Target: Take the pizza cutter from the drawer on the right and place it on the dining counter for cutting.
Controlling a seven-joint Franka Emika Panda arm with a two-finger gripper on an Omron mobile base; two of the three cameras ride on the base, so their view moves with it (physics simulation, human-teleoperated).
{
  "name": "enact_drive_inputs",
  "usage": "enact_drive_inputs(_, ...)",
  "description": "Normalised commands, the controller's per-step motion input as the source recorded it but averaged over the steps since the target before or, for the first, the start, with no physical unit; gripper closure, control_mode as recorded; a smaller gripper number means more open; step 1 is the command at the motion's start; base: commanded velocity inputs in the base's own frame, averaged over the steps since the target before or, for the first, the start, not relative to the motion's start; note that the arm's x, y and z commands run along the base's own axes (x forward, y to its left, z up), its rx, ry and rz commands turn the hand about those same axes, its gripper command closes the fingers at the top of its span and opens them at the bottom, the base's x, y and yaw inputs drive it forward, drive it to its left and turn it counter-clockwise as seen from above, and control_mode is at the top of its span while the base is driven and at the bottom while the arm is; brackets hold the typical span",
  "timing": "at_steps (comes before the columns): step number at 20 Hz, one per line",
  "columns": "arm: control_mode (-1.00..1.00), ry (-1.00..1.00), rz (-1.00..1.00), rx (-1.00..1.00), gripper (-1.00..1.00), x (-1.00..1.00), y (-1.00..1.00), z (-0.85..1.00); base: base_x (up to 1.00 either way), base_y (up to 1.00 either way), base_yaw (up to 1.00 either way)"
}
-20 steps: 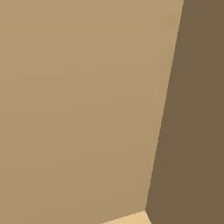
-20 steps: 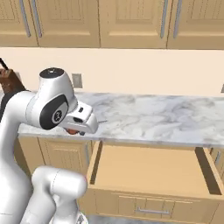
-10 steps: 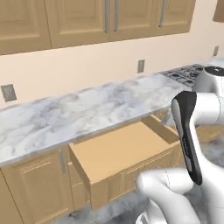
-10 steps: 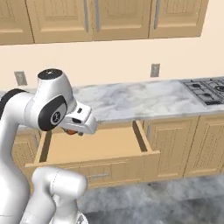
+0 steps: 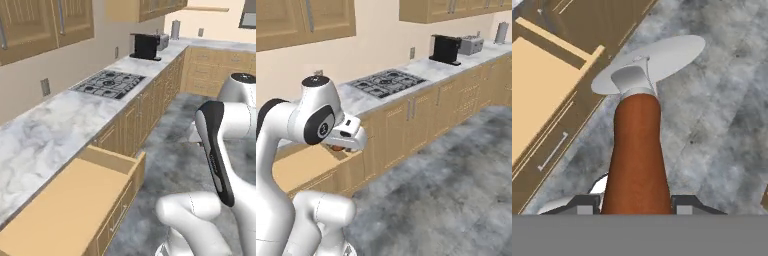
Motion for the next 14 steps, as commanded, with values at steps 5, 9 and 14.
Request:
enact_drive_inputs(5, 1.0, 0.0, 0.0, 0.0, 1.0, 0.0, 0.0, 0.0, 0.0, 0.0, -1.0)
enact_drive_inputs(9, 1.0, 0.0, 0.0, 0.0, 1.0, 0.0, 0.0, 0.0, 0.19, -0.22, -0.8)
enact_drive_inputs(14, 1.0, 0.0, 0.0, 0.0, 1.0, 0.0, 0.0, 0.0, 0.83, -0.2, -0.52)
